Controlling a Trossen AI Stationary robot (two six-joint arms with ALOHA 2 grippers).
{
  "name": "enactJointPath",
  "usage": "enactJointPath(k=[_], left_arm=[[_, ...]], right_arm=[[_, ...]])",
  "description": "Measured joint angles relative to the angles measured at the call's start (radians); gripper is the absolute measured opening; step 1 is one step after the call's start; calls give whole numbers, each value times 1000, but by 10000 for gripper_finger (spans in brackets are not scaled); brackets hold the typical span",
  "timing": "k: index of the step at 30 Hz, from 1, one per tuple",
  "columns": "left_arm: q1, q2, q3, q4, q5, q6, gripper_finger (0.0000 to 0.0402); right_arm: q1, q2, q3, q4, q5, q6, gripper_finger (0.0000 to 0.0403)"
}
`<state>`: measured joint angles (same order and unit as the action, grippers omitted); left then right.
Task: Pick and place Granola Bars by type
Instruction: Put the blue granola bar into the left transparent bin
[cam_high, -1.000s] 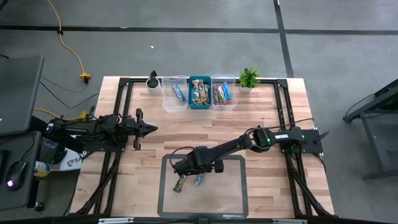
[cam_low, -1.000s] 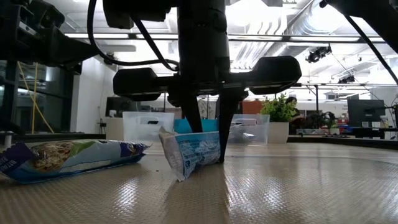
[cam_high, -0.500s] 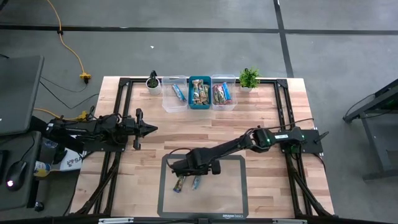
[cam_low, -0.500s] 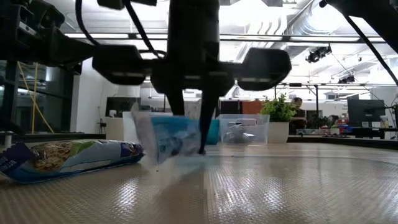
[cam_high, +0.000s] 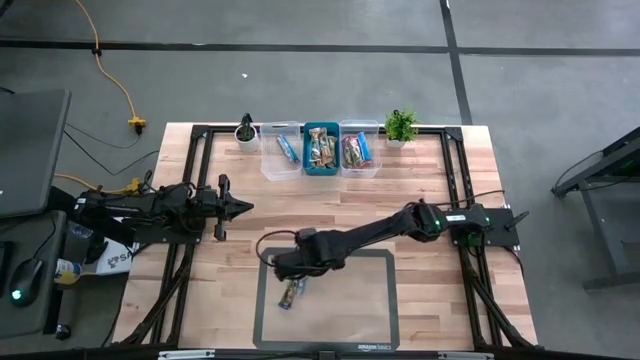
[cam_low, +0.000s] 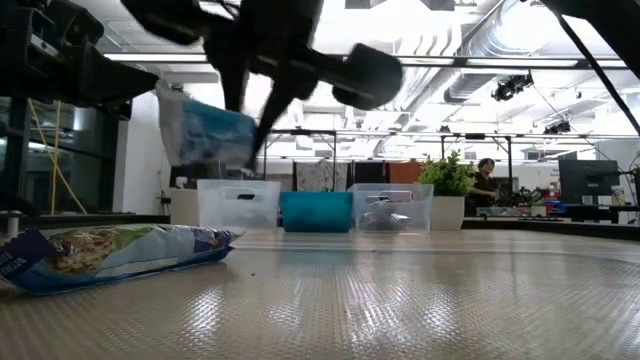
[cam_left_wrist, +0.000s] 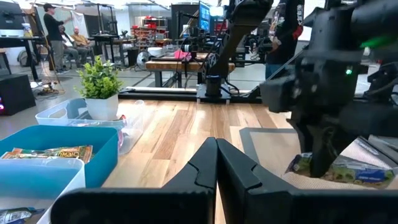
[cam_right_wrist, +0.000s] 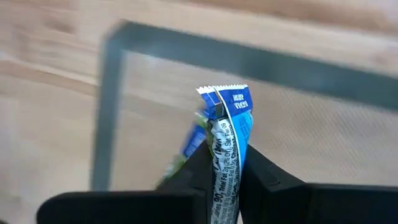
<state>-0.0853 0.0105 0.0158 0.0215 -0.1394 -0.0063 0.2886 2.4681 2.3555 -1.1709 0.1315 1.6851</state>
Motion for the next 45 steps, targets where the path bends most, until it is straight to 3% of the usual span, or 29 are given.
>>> enactJointPath(k=[11, 36, 45], left_arm=[[0, 0, 0, 0, 0, 0, 1], [0, 0, 0, 0, -1, 0, 1], [0, 0, 0, 0, -1, 0, 1]], right_arm=[[0, -58, 1, 244, 179, -312, 34], [-14, -165, 1, 1114, 237, -1160, 22], [-43, -220, 1, 1192, 284, -1351, 25]])
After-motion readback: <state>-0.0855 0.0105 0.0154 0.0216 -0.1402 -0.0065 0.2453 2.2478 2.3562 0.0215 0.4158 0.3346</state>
